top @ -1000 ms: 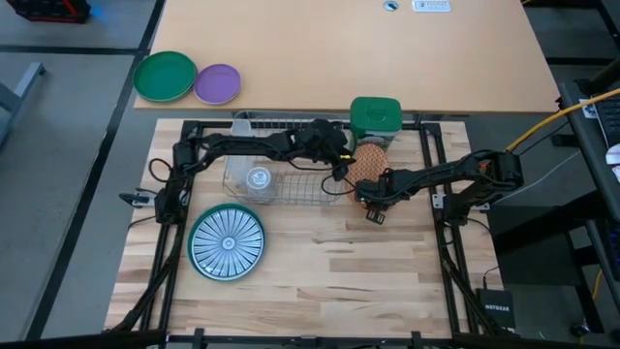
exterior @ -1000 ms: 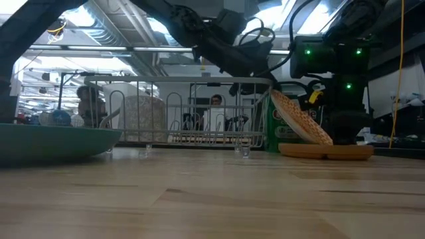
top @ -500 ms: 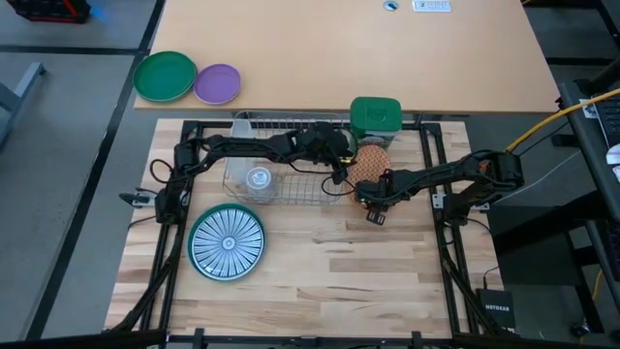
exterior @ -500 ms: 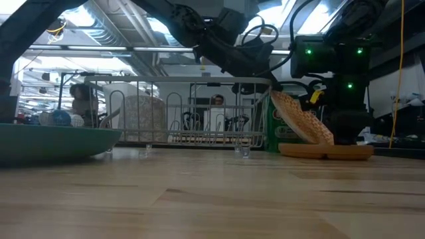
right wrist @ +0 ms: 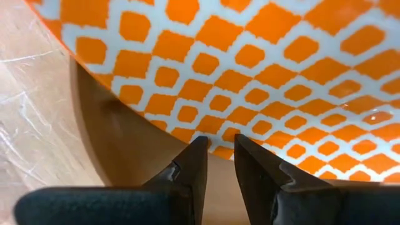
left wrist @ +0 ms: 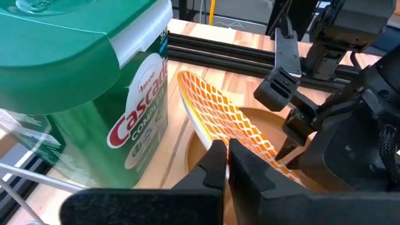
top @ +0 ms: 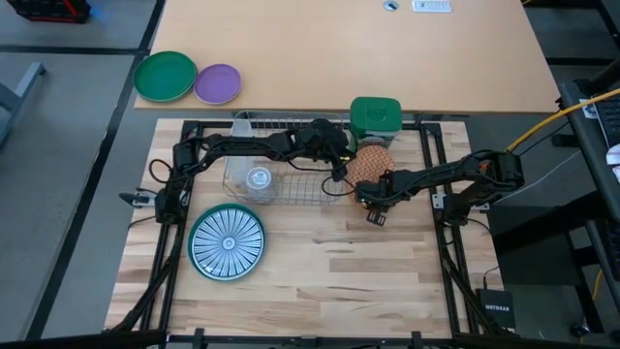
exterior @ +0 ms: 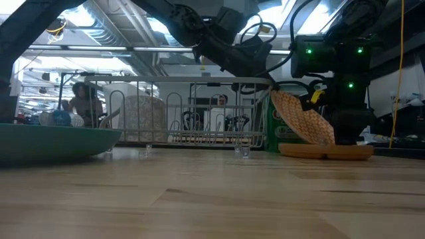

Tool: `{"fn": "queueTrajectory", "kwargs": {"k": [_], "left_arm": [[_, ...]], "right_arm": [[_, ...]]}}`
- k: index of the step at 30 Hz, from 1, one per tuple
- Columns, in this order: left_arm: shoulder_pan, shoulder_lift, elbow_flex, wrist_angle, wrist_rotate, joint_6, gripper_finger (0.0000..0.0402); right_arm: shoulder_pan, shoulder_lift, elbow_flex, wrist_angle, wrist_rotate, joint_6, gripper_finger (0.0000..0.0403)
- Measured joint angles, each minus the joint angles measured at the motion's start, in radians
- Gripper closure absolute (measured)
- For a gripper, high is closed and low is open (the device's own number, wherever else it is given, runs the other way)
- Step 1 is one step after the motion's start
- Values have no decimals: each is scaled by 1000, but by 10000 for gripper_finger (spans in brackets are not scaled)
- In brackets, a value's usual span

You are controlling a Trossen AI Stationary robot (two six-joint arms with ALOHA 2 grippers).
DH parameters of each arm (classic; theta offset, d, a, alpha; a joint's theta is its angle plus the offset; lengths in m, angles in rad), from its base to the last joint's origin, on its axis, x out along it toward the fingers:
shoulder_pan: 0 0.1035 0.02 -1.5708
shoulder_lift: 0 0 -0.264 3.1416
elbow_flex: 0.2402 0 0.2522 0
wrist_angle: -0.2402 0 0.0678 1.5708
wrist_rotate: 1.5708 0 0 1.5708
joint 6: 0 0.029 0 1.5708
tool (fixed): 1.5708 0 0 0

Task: Sort dishes
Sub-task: Put the orange plate in the dish rack

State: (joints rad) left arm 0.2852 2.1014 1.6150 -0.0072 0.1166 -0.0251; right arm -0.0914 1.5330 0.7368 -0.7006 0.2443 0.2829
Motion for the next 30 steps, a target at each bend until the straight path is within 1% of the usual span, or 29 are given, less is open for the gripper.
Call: {"fn": "queueTrajectory", "kwargs": {"k": [12,18,22,25,30], "left_arm": [[-4,0,-1,-1,5,3,392],[-5,0,-2,-6,7,-4,391],[-5,-1,-1,-40,7,-48,390],[-5,-1,-2,-69,8,-56,378],[-11,-1,-2,-90,14,-129,334]], "right_arm": [[-1,17,0,25,-1,-29,315],[1,48,4,28,35,-59,315],[1,49,3,31,51,-67,315],[1,49,2,36,54,-88,315],[1,49,2,38,60,-117,315]]}}
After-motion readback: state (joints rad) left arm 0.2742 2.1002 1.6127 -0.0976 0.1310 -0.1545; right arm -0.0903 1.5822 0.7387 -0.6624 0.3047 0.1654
